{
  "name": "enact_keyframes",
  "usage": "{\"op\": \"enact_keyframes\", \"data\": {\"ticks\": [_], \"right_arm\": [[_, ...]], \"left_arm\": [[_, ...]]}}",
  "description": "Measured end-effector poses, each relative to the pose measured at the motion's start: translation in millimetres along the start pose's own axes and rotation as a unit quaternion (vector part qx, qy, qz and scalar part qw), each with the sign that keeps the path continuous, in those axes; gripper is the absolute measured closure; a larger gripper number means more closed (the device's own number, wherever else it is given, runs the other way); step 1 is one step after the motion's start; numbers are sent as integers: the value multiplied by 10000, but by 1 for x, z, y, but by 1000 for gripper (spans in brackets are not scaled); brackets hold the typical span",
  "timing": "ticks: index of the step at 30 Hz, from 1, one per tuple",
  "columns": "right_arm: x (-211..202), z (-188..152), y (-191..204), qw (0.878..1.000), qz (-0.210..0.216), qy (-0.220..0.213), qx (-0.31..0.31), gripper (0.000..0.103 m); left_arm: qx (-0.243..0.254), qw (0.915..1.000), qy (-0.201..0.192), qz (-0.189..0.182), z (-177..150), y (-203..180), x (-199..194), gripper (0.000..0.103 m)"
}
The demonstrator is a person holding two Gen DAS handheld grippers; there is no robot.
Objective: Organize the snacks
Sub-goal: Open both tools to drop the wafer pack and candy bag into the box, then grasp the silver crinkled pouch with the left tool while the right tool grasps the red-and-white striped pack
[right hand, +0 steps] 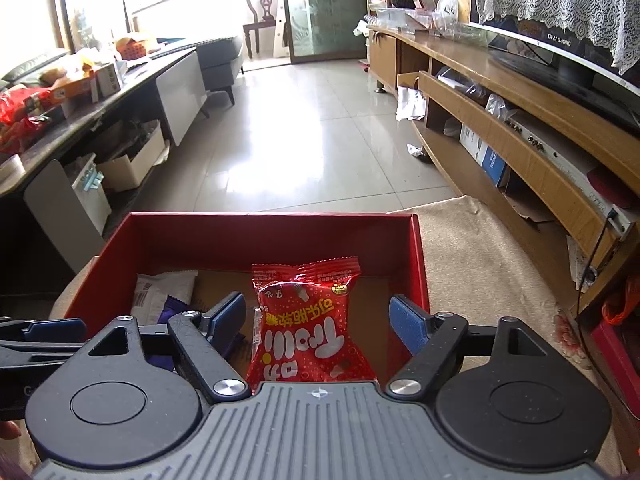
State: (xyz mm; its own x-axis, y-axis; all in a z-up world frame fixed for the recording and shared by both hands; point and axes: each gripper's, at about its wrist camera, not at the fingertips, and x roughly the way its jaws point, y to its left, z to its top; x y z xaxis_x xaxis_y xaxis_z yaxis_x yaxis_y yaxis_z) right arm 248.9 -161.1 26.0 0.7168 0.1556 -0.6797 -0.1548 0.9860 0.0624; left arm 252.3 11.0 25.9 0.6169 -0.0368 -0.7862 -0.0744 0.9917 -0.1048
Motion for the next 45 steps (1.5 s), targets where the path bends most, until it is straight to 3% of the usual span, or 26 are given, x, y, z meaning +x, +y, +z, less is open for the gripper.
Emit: {"op": "enact_keyframes", "data": {"ticks": [12,20,26,31,36,40,45], "right_arm": [[-30,-13,13,9999,-17,11,-160,18],[-45,-30,23,9996,93,162,-189,18],[-58,-44,37,9989,248,279,-282,18],[-72,-62,47,9974,409,448,-396,17],[-89,-90,49,9949,599,743,-317,17],[-106,-112,45,9927,691,969,-218,17],[-121,-143,43,9875,914,1285,-52,17]], "left_arm": [[190,9994,129,-264,-30,13,-34,38],[461,9977,385,-306,-67,33,-50,37],[579,9953,717,-295,-94,53,-47,37],[962,9896,976,-437,-115,51,-41,37],[1338,9844,1081,-381,-123,44,-28,36],[1248,9835,1207,-503,-125,47,-25,35],[1364,9823,1197,-461,-138,41,-35,48]]}}
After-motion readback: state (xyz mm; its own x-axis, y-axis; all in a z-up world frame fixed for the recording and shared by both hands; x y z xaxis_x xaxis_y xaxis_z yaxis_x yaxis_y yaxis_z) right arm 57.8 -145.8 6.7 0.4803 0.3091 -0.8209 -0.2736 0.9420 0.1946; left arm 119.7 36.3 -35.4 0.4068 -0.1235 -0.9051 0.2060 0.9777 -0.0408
